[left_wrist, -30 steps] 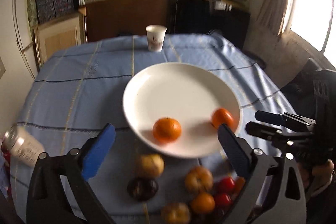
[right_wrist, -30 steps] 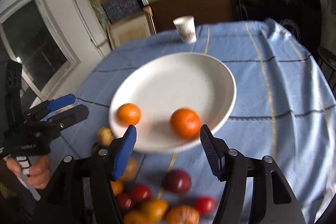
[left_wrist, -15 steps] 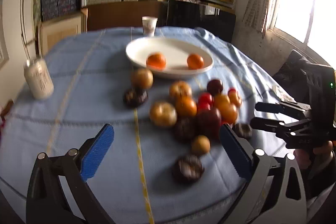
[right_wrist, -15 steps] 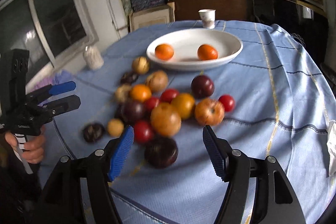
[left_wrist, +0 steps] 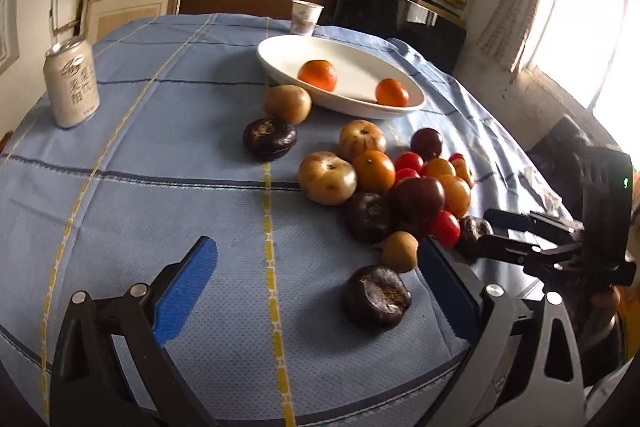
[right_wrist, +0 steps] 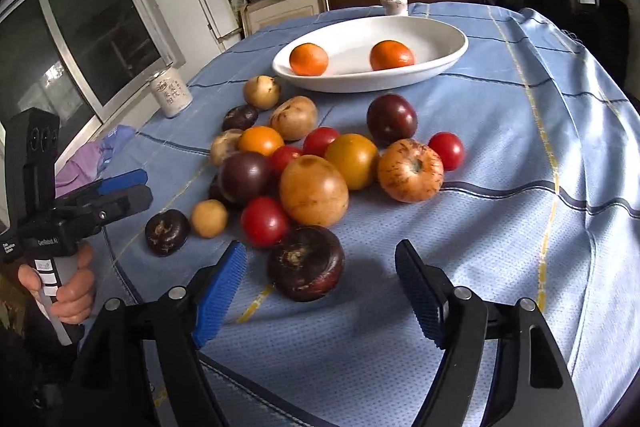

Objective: Organize fruits
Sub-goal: 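Move the left tool to a dark plum while the right tool approaches another dark plum, then close the left tool on a dark plum while the right tool grasps another dark plum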

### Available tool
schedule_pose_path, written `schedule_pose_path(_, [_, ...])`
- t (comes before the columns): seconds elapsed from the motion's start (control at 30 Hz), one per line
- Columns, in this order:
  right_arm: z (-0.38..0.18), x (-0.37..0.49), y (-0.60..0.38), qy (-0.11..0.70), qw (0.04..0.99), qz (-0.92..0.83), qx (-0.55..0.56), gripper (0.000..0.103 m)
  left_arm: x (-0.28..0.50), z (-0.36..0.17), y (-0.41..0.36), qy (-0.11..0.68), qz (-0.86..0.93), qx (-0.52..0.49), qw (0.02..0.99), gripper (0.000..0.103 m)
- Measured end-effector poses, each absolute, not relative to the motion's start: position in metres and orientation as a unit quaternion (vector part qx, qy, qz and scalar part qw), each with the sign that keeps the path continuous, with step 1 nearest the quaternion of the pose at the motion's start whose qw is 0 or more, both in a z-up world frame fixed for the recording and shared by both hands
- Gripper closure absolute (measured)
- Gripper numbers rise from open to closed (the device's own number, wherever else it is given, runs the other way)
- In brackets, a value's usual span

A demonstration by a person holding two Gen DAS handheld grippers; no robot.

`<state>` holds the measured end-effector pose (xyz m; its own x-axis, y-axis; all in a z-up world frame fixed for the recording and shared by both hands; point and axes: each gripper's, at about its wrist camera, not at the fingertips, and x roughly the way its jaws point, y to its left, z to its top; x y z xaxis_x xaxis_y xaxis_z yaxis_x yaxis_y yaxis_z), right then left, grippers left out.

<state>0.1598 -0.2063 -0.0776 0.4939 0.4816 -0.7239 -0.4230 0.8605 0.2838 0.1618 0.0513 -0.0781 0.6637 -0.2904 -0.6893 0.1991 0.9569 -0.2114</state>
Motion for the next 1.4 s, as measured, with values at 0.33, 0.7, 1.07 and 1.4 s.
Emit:
schedule_pose_path(0.33, [-0.078,0.159,-0.197,0.436,0.865,0.249,0.003,0.025,0.165,-0.082,0.04,0.403,-0.155,-0.033,0.901,0.005])
schedule_pose_path(0.7, [-0.079,0.149,-0.169,0.43,0.87,0.223,-0.092,0.041,0.17,-0.087,0.045,0.419,-0.154,-0.053,0.893,0.005])
schedule_pose_path(1.07, [-0.077,0.146,-0.166,0.422,0.874,0.217,-0.107,0.061,0.164,-0.086,0.043,0.415,-0.15,-0.04,0.897,0.005])
schedule_pose_path(1.4, [-0.078,0.15,-0.176,0.43,0.872,0.224,-0.065,0.061,0.148,-0.086,0.025,0.41,-0.176,0.019,0.895,0.033])
